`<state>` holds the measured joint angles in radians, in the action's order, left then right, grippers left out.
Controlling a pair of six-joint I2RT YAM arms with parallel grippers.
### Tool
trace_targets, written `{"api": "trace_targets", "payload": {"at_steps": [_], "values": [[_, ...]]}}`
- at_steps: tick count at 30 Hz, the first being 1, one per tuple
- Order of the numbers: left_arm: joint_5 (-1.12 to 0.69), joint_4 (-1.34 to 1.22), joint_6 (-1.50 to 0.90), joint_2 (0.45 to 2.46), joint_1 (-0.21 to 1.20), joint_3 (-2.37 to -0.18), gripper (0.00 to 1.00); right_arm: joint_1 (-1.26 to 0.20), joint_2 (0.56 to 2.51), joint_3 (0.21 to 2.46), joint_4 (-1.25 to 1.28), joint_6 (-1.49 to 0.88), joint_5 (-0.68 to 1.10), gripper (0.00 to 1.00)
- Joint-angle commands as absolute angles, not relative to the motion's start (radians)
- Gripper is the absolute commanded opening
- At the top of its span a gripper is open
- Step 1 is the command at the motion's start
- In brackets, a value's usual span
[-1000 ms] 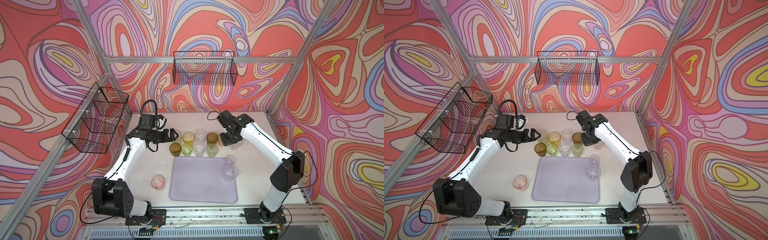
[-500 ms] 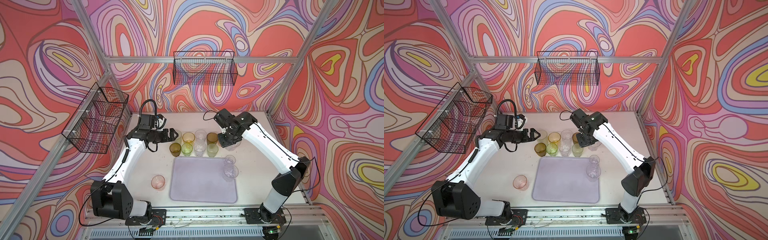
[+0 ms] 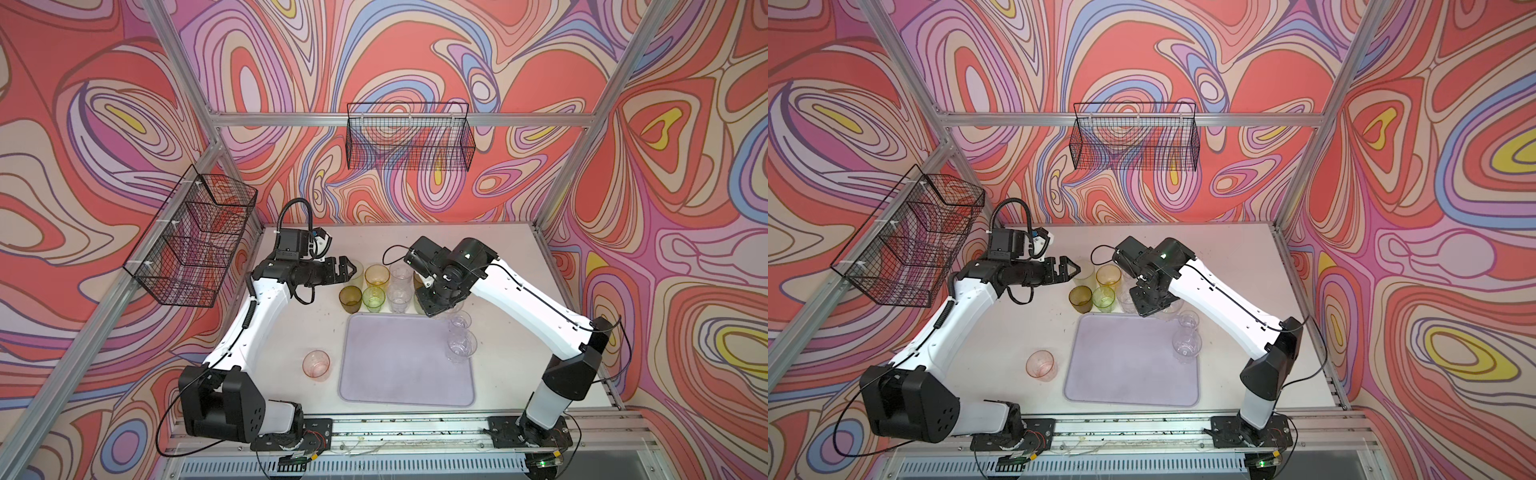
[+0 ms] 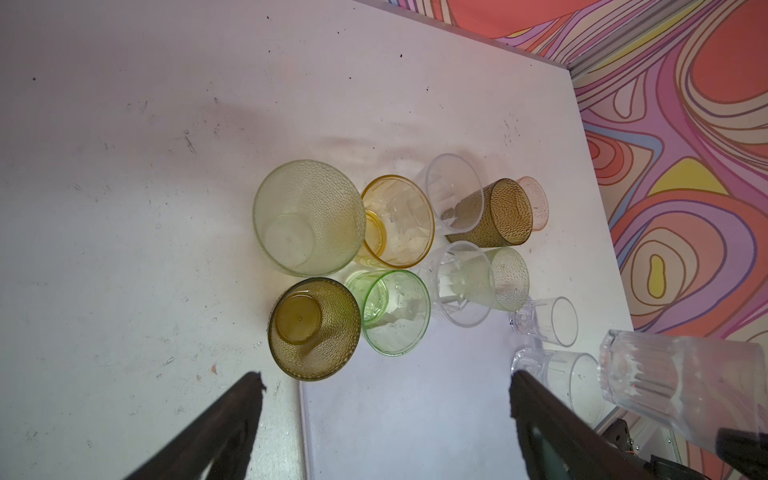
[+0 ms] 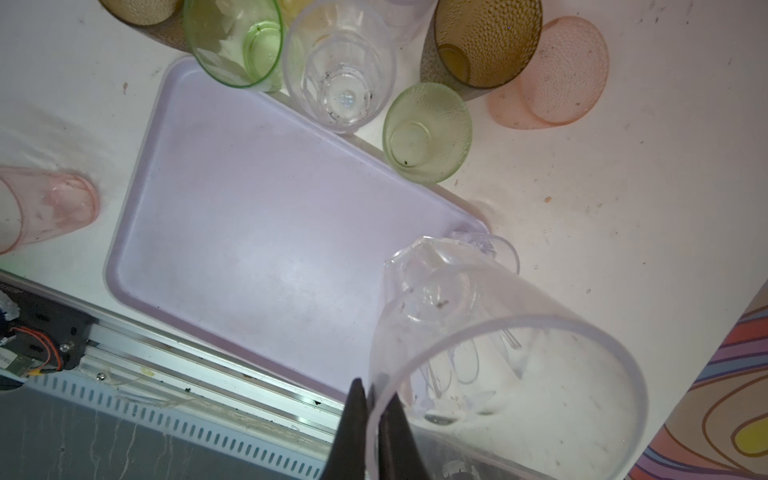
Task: Place the glasses into the tray
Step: Place the glass on the tray.
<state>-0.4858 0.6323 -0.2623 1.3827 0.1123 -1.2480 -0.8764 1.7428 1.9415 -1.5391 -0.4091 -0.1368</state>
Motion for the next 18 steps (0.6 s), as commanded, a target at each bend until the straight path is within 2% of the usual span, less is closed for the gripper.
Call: {"api": "trace_targets", "payload": {"at_steps": [1,18], "values": [[-0.479,0.653,-0.252,1.365,0.115,-1.266,0.95,-0.927,1.718,1.969,-1.546,-0.450,-0.148,0.00],[-0.477,0.663,-0.253,1.376,0.116,-1.276,0.95,-1.105,1.642,1.742,-1.471,-0.668,-0.090,0.00]]}}
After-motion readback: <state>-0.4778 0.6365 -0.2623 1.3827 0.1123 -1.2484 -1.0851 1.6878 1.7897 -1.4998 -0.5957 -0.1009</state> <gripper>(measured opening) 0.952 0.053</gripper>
